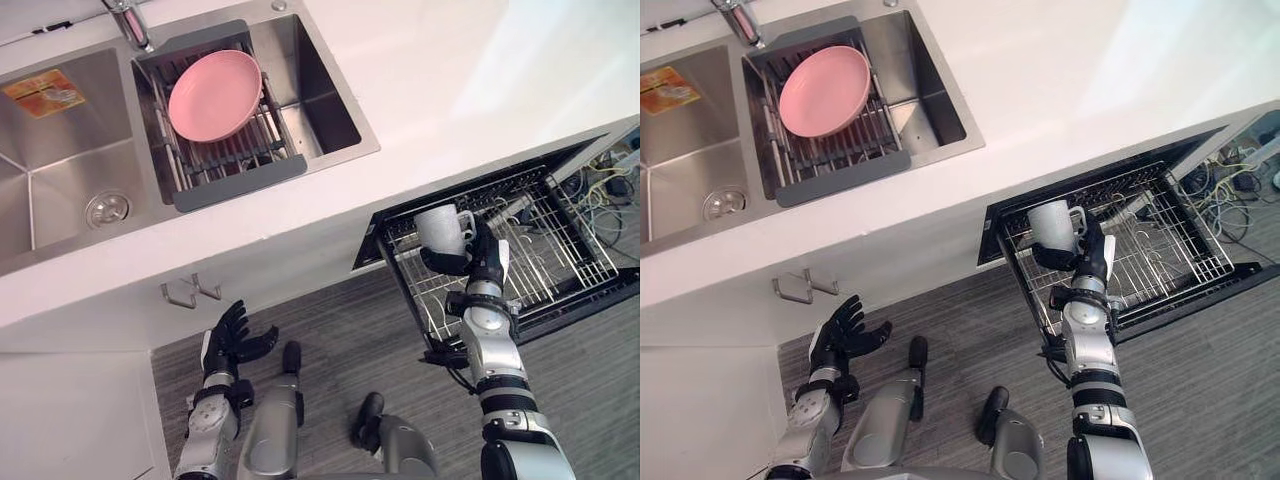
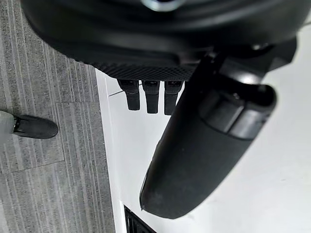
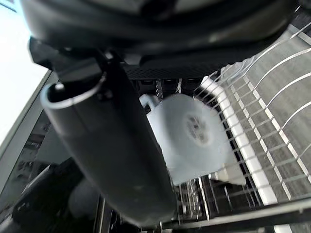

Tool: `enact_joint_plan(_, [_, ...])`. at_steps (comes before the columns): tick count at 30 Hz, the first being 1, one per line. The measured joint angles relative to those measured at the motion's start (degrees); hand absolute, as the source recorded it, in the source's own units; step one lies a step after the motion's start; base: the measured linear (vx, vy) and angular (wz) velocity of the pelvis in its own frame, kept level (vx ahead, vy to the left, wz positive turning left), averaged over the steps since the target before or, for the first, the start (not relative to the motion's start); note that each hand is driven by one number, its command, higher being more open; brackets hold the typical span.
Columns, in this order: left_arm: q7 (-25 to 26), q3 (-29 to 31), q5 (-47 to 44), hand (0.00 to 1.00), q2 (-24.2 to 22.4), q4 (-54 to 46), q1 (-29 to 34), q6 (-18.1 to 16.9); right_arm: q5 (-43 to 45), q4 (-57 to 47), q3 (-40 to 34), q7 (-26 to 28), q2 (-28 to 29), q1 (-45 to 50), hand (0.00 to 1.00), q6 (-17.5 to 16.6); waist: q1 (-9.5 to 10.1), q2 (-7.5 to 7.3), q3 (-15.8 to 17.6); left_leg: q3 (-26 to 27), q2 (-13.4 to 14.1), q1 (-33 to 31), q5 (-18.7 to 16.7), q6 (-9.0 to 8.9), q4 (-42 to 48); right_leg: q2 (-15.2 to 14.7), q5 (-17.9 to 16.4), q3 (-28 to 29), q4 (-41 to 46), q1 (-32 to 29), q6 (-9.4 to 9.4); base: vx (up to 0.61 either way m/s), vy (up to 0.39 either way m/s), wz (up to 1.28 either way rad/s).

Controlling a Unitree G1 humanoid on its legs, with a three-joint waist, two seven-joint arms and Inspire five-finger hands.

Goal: Walk over to the sink, pick up the cup, carry it to the dishwasher, place the cup inside the dishwasher, then close the dishwasher door

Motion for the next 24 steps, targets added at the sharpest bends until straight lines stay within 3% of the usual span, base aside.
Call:
enact_joint_plan(6, [0.24, 0.19, 0.03, 0.90, -0.83, 3.40, -0.63, 0.00, 0.01, 1.29, -2.87, -1.27, 0.62, -0.11, 0.90, 1.18, -0.68, -0.06, 0.20, 1.93, 0.50, 2.22, -0.66, -0.04, -0.41, 0.24, 0.01, 1.87, -0.04, 0.91, -0.02, -0.01, 0.002, -0.15])
enact_joint_plan(15, [0.25, 2.73, 0.06, 0.90, -1.12, 5.28, -2.27, 0.14, 0.09, 3.73, -4.03, 1.28, 0.91, -0.18, 0.90, 2.50, -0.80, -0.16, 0.31, 4.16, 1.65, 4.04, -1.18, -0.56, -0.38, 1.34, 0.97, 4.24, -1.66, 1.93, -0.21, 0.01, 0.002, -0.16])
enact_joint_plan(19, [0.37, 2.82, 0.09, 0.90, -1.61, 6.34, -1.69, 0.15, 0.15, -14.59, -0.76, 1.07, 2.81, 7.11, 0.90, 2.29, -1.37, -0.50, 0.90, 5.48, 2.13, 5.30, -2.10, -0.66, -0.79, 1.89, 1.20, 5.62, -2.40, 2.39, -0.23, 0.02, 0.000, -0.18])
enact_joint_plan(24, [0.05, 3.46, 2.29, 0.90, -3.28, 6.50, 0.62, 0.18, 0.03, -31.38, -0.38, 0.90, 4.35, 20.17, 0.90, -1.75, -3.92, -0.58, 0.84, 3.37, 0.36, 7.64, -2.65, -0.57, -2.01, 0.80, -0.23, 3.41, -2.95, 5.81, 0.40, 0.06, 0.011, 0.19])
